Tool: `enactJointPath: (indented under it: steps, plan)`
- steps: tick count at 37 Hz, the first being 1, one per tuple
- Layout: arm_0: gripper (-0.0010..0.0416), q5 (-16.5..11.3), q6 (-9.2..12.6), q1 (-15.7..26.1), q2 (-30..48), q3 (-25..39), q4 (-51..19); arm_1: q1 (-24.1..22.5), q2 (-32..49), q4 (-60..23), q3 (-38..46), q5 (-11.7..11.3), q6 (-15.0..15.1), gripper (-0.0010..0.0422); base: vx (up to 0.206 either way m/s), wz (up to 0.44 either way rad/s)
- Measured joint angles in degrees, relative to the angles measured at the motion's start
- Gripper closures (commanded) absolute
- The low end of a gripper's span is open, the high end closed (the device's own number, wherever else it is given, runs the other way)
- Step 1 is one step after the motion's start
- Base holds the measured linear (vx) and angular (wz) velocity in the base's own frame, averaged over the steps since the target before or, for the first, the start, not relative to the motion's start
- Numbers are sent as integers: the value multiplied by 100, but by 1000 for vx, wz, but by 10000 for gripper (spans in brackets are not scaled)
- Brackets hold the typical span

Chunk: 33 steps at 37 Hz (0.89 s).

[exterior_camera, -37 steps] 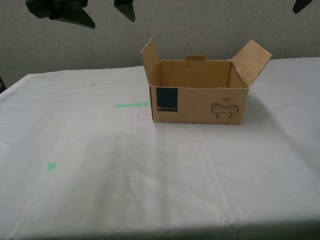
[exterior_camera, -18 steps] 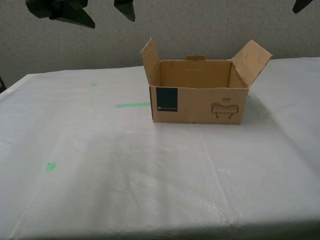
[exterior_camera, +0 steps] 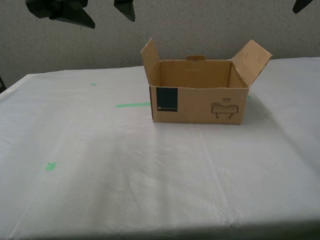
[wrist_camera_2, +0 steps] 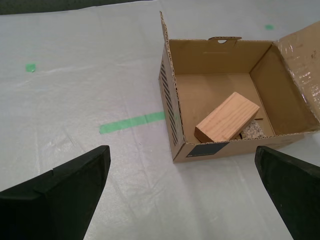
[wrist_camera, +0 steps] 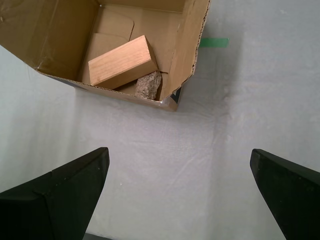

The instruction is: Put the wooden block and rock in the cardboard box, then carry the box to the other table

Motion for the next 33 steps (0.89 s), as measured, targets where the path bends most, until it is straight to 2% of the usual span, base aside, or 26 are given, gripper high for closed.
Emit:
enactJointPath:
  steps: [33]
  plan:
    - [12,-2,0,0,0,0,0,0,0,0,2,0,0,16,0,0]
